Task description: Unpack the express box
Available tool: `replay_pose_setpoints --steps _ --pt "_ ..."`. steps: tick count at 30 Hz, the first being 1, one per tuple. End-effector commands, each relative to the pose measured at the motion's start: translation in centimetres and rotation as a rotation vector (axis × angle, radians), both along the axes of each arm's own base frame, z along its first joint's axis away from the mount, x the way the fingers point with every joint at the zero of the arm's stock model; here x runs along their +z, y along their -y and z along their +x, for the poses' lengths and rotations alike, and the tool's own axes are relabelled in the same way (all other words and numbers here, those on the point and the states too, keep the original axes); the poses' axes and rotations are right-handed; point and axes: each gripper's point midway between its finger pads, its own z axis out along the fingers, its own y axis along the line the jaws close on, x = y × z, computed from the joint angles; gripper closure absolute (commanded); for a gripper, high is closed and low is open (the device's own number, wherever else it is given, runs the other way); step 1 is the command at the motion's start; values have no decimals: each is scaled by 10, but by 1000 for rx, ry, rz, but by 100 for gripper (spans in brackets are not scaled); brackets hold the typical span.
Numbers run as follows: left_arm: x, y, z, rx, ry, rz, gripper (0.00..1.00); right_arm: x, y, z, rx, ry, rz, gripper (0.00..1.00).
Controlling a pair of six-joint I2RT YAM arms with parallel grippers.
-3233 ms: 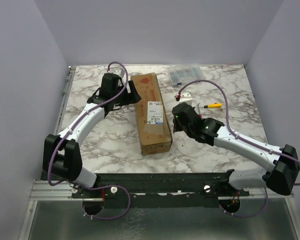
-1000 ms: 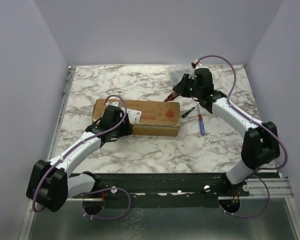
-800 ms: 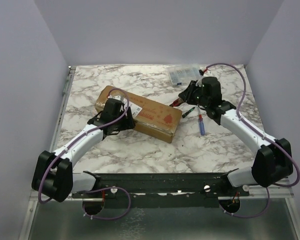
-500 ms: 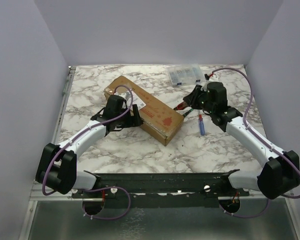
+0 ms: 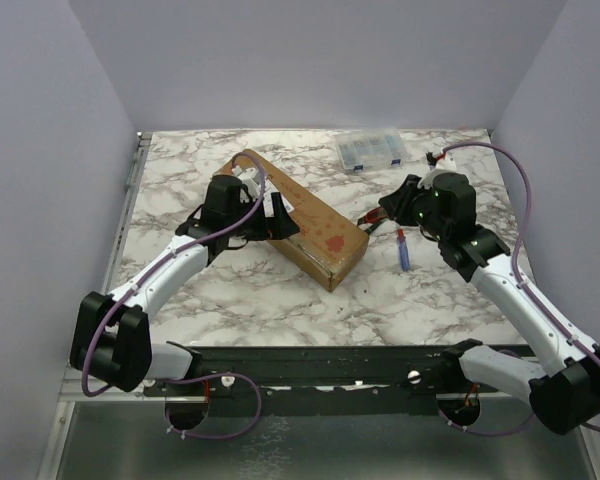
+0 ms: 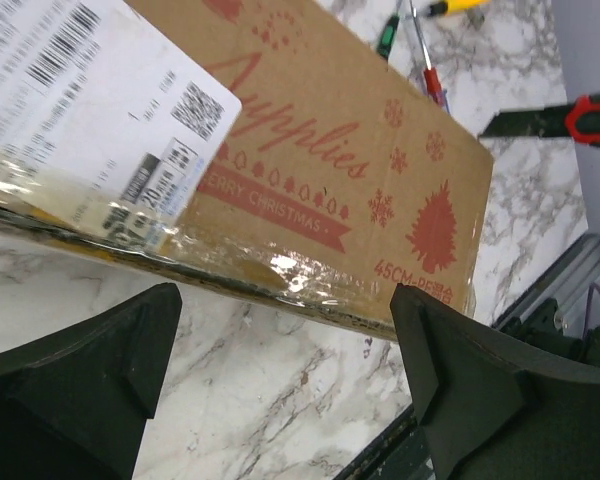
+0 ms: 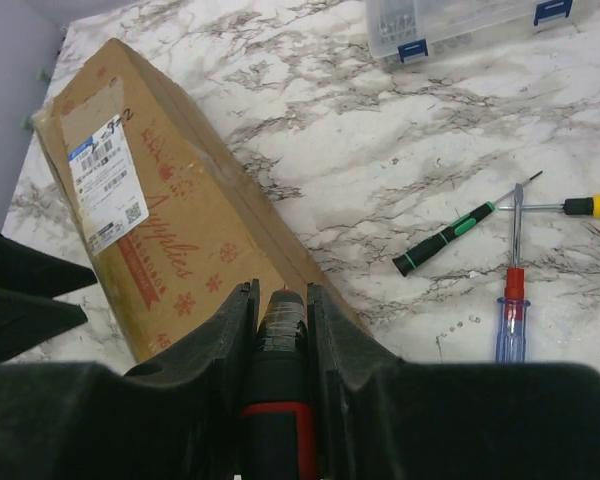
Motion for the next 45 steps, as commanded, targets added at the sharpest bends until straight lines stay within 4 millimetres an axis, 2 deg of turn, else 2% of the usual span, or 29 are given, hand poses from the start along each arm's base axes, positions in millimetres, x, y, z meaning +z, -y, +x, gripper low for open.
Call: replay_pose_setpoints --steps 1,5,7,10,13,17,20,22,25,28,30,32,35,38,40,42,45 --pt "47 -38 29 199 116 7 5 12 11 -14 -27 25 -30 100" --pt "41 -104 51 490 -1 -18 5 28 19 -8 -44 83 -91 100" --pt "36 -125 62 571 -41 -87 5 28 20 3 -68 77 -123 100" --pt "29 -127 73 592 -89 -125 5 17 21 19 -95 61 -163 100" --pt "28 -120 90 570 -81 -167 5 0 12 25 -86 24 -184 100" --pt "25 -114 111 542 -77 -182 6 -17 -17 13 -36 5 -198 100" --pt "3 -115 124 534 -105 -142 10 -24 -40 -8 6 -10 -173 100" --pt "-13 -119 129 539 -118 -100 12 -26 -43 -16 -11 -22 -172 100" --pt "-24 -120 131 510 -110 -59 16 -17 -32 -14 -54 4 -216 100" --pt "-32 -112 128 454 -125 -58 16 6 -24 -2 -93 58 -288 100" --pt "-37 -104 126 421 -144 -71 18 28 -28 7 -99 102 -306 100" --pt "-38 -99 126 397 -150 -80 20 46 -46 15 -72 138 -294 100" --pt "-33 -101 128 401 -126 -72 19 71 -91 22 25 200 -250 100" --pt "-12 -98 137 389 -117 -148 18 87 -139 27 136 246 -174 100" --pt "12 -92 147 377 -97 -222 17 91 -165 32 190 262 -133 100" --pt "23 -92 157 381 -77 -234 17 90 -188 37 218 277 -118 100" --pt "4 -97 163 415 -102 -208 17 79 -220 42 244 281 -133 100"
